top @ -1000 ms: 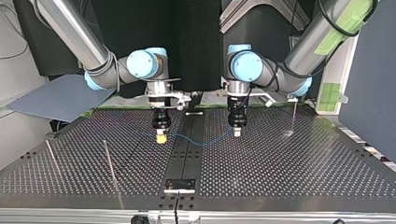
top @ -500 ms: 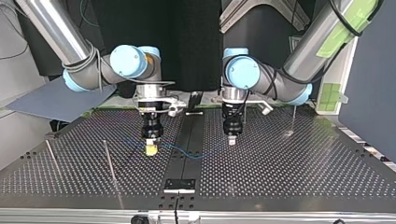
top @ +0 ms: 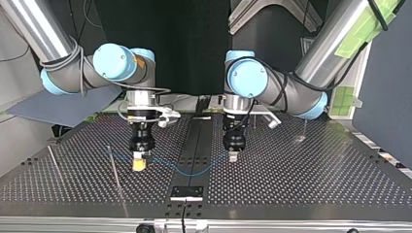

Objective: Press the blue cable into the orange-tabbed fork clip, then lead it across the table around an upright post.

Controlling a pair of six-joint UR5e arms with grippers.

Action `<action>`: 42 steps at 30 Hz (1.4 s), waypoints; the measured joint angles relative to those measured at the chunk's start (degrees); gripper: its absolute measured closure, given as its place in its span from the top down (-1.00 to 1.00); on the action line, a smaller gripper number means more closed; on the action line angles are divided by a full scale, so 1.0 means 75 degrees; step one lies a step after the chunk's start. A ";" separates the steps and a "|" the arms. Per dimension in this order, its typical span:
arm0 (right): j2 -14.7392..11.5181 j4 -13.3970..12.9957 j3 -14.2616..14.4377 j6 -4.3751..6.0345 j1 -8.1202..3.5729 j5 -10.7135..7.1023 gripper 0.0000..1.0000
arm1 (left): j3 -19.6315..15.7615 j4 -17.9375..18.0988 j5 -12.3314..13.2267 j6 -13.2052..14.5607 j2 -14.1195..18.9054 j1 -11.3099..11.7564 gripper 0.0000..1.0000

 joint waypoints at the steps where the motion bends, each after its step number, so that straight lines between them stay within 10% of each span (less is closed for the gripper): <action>1: -0.0039 0.0009 0.0001 0.0014 -0.0026 -0.0002 -1.00 | 0.0081 -0.0080 -0.0020 0.0018 0.0000 -0.0045 -1.00; 42: -0.0899 0.1327 0.0001 0.0072 -0.1214 -0.0007 -1.00 | 0.2850 -0.2178 -0.0189 0.0098 -0.0500 -0.1131 -1.00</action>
